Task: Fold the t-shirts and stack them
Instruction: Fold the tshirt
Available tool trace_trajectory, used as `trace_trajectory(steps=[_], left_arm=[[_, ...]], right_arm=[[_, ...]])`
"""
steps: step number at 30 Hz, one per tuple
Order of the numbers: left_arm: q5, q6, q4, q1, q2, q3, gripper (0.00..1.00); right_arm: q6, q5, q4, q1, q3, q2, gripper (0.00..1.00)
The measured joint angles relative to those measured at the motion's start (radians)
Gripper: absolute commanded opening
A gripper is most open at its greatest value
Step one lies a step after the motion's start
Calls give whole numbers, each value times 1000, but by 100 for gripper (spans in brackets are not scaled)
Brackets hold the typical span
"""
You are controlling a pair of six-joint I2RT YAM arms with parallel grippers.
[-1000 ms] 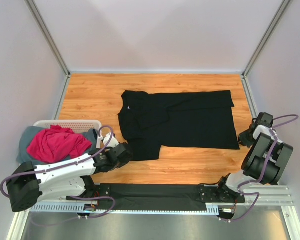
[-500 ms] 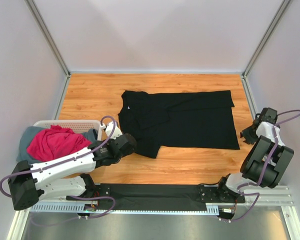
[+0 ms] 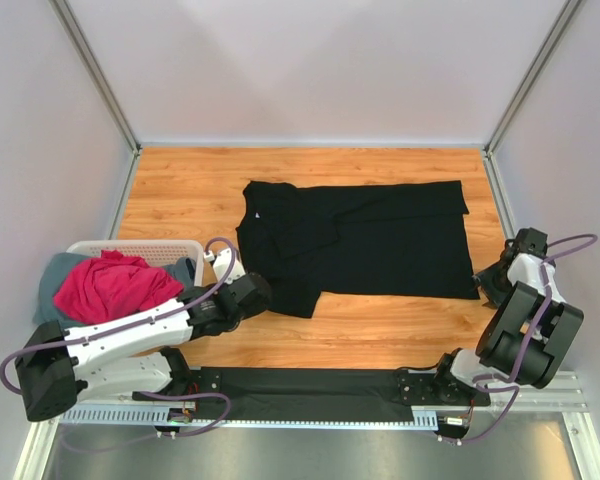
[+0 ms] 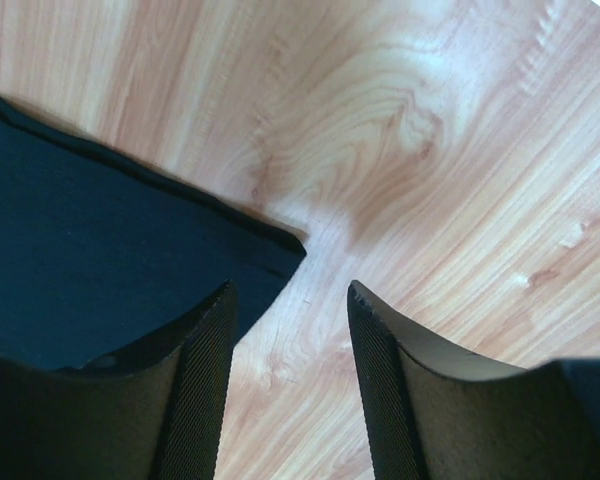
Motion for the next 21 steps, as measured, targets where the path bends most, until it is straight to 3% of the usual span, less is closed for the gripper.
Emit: trace_trajectory(steps=[6,16,21], left_arm=[[-6,-3,1,0,-41,-8,0],[-11,-9,0,0,-47,-23,0],[-11,-9,0,0,-47,-23,0]], right_arm=[[2,-15,65,0,0,43,38],[8,-25,105,0,-9,80,35],[10,-21,116,0,-18,78,9]])
